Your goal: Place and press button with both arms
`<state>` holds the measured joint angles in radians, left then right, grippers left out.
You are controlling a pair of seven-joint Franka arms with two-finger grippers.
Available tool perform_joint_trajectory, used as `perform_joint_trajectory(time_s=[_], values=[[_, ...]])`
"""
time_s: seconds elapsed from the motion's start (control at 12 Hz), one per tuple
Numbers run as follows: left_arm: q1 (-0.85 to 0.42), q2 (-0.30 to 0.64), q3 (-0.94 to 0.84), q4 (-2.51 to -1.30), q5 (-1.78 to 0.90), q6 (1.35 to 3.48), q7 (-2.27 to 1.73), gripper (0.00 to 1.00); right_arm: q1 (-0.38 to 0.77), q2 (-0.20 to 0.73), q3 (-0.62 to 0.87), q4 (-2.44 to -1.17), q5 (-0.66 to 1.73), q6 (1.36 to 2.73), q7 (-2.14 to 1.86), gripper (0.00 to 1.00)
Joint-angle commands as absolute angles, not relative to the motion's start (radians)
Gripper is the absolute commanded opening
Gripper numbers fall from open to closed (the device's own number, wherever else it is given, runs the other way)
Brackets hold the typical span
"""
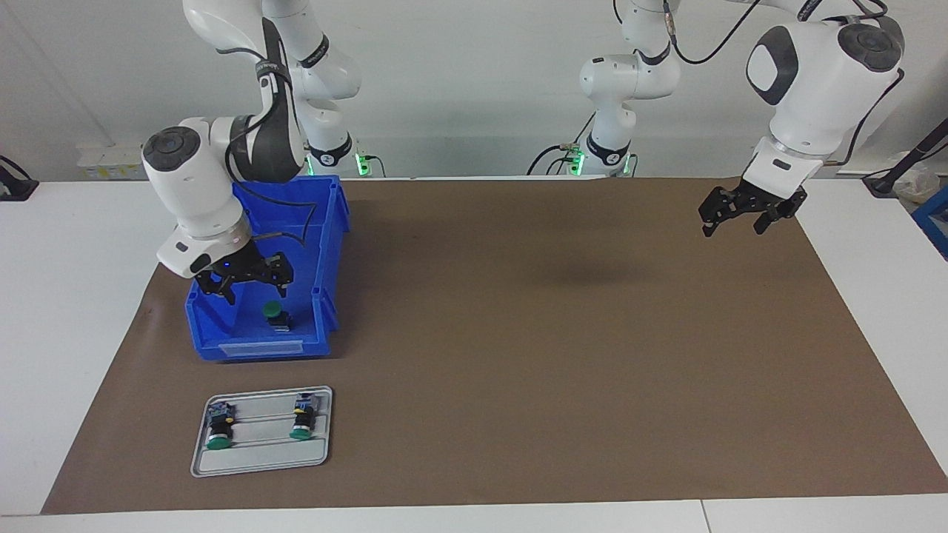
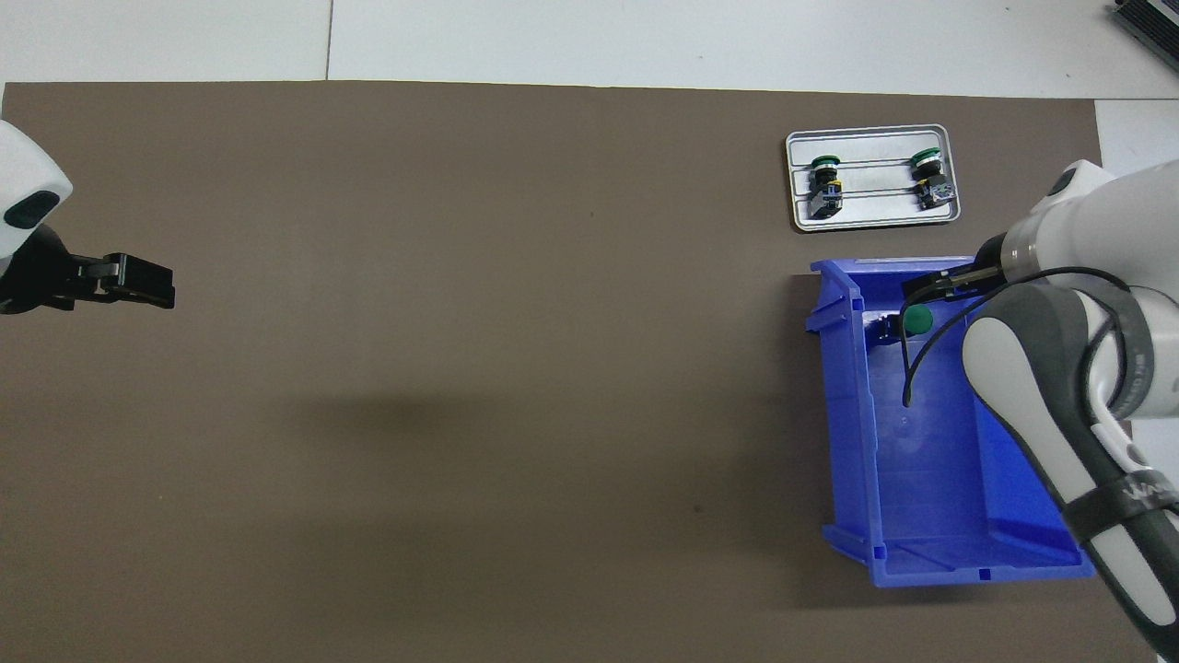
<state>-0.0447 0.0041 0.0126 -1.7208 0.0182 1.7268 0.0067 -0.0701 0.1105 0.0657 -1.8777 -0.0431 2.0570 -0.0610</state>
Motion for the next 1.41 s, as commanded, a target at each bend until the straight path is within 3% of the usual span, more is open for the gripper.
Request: perform_joint_trajectory(time_s=[0.0,0.42,0.75,1.0,1.33], values=[[-0.043,-0.023,0.014,-1.75,0.011,1.733,-0.002,1.0,-0.057,0.11,0.072,-1.763,-0.031,1.953,0.064,0.98],[-0.043,-0.023,0.014,-1.75,0.011,1.733,-0.002,1.0,-0.02,0.107,0.074,-1.592,-0.038,1.789,0.216,0.99],[-0.043,-0.023,0.014,-1.75,0.011,1.733,-0.002,1.0,-0.02,0.006,0.074,-1.611,-0.025,1.648,0.233,1.0],[-0.043,-0.023,0.014,-1.75,0.011,1.733,-0.002,1.0,-0.02,-0.044,0.074,-1.681,-0.025,1.655,0.232,1.0],[-0.043,-0.023,0.014,-1.75,0.011,1.733,-0.002,1.0,-0.021,-0.044,0.072,-1.683,-0.018,1.649,0.218,1.0]])
